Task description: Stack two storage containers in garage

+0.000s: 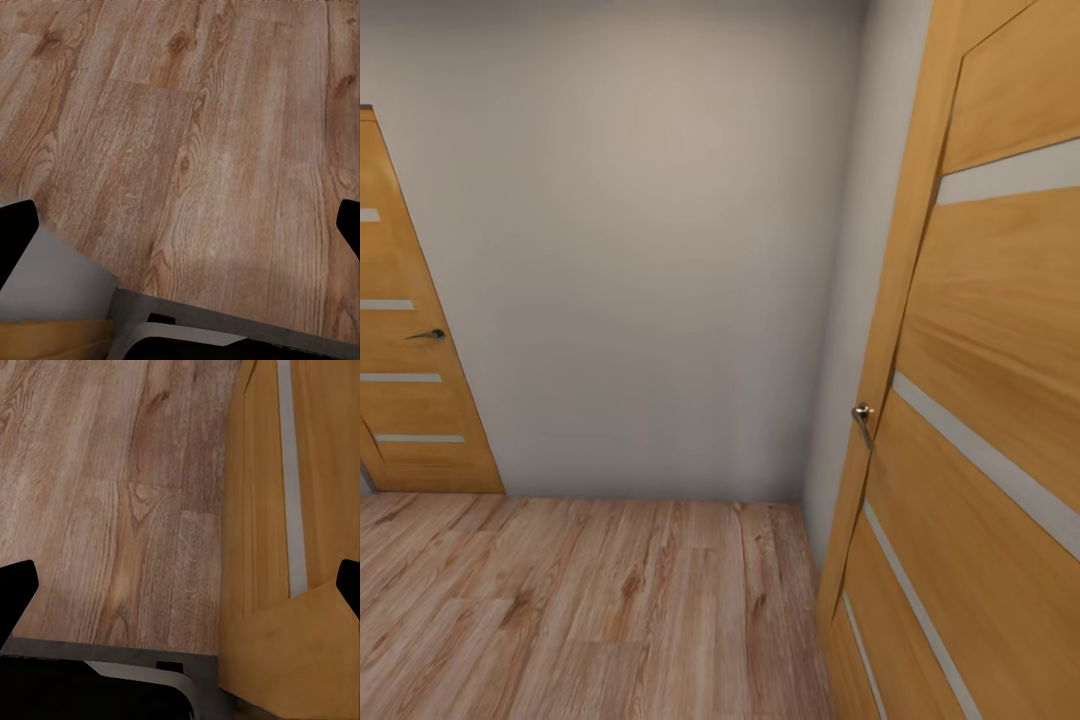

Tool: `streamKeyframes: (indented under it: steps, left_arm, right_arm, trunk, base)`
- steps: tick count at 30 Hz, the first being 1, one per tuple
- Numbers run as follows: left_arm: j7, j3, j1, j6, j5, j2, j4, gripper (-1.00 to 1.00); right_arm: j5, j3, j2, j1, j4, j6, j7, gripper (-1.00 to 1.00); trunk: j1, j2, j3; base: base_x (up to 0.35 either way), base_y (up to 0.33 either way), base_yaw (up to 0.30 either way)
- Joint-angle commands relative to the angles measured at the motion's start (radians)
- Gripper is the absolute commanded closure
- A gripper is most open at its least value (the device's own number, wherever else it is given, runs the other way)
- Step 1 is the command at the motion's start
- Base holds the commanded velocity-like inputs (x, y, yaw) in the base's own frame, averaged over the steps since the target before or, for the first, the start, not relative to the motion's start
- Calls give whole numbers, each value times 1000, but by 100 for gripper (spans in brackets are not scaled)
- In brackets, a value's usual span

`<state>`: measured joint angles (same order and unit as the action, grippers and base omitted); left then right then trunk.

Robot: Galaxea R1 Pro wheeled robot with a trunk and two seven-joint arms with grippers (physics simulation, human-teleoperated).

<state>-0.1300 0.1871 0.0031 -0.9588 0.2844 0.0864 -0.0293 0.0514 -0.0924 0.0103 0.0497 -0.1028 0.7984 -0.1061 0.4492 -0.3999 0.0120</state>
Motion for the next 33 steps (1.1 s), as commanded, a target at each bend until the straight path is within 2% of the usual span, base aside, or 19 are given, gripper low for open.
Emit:
streamKeyframes:
  steps: [1,5,25,33]
  left_arm:
    - [-7,8,0,-3,2,0,-1,-100]
    - [-7,9,0,-3,2,1,-1,-100]
    - [-8,9,0,-5,2,4,-1,-100]
    - [-7,9,0,-3,2,2,-1,-100]
  right_arm:
    - [5,-7,0,1,-2,-1,-10,-100]
    - [5,-7,0,1,-2,-1,-10,-100]
    - [5,-9,0,1,-2,-1,-10,-100]
    - [5,-9,0,1,-2,-1,-10,-100]
  trunk:
    - [1,0,0]
    - [1,0,0]
    - [1,0,0]
    - [1,0,0]
  base:
    - [275,-63,0]
    - [172,-35,0]
    - [6,-1,0]
    - [175,0,0]
